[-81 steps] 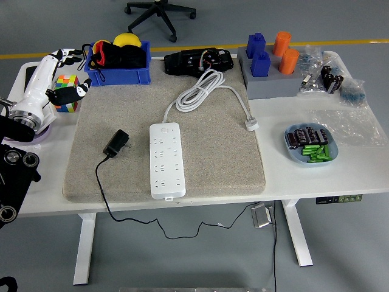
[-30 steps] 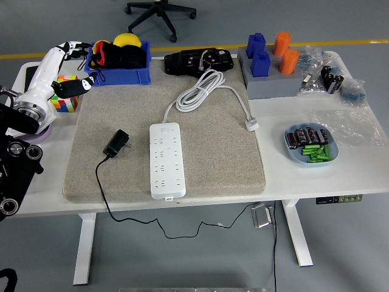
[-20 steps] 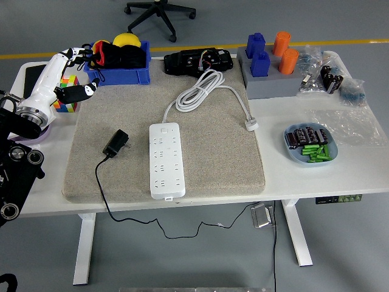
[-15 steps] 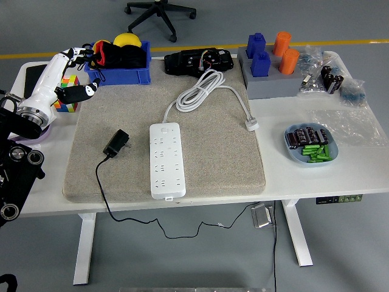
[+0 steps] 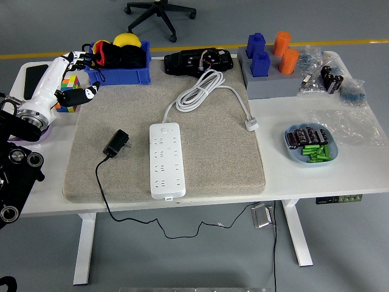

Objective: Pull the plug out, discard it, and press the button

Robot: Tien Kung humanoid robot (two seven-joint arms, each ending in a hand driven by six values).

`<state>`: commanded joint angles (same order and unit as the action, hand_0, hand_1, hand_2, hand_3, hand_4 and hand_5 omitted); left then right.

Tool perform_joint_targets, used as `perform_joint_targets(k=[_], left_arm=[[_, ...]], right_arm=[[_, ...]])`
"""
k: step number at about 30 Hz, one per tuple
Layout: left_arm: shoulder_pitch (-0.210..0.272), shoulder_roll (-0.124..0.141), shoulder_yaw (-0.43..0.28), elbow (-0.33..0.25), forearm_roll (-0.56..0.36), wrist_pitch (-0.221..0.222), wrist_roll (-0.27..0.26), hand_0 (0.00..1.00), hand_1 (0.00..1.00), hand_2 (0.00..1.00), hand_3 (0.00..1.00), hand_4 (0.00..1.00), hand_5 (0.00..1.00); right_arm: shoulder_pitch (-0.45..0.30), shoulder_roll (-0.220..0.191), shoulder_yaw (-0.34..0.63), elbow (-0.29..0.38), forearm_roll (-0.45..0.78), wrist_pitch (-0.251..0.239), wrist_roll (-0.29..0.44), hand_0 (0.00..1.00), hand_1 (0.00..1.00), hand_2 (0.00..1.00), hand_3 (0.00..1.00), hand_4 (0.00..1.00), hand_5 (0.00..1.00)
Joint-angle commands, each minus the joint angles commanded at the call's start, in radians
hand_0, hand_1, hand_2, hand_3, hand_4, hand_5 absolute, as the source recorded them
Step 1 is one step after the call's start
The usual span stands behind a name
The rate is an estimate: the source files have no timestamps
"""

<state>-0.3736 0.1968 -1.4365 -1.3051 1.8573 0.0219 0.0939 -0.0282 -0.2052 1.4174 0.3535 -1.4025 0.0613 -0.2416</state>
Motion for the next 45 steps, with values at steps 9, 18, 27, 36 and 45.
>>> perform_joint_targets(k=[9,18,27,36,45], left_arm=[[0.006,-0.005,0.002,-0.001,-0.003,-0.003,0.003,0.799,0.758,0.760,0.799,0.673,0.007],[0.008,-0.006,0.004,-0.002,-0.003,-0.007,0.006,0.794,0.758,0.754,0.793,0.670,0.002],[0.003,-0.005,0.005,-0.005,-0.003,-0.010,0.008,0.792,0.757,0.749,0.794,0.670,0.002],[0.005,-0.006,0.005,-0.004,-0.002,-0.011,0.008,0.793,0.755,0.745,0.790,0.669,0.002],[0.004,-0.005,0.003,-0.005,-0.003,-0.012,0.007,0.792,0.754,0.742,0.791,0.668,0.002]], right_arm=[[-0.004,0.003,0.007,0.003,0.001,-0.001,0.001,0.785,0.749,0.745,0.753,0.793,0.793],[-0.006,0.003,0.010,0.003,0.000,0.000,0.000,0.785,0.749,0.745,0.752,0.792,0.793],[-0.005,0.003,0.014,0.003,0.000,0.000,0.000,0.785,0.749,0.744,0.752,0.792,0.794],[-0.006,0.003,0.014,0.003,0.000,0.001,0.000,0.785,0.749,0.745,0.752,0.791,0.795],[-0.006,0.003,0.014,0.004,0.001,0.000,0.000,0.785,0.749,0.744,0.751,0.791,0.795]])
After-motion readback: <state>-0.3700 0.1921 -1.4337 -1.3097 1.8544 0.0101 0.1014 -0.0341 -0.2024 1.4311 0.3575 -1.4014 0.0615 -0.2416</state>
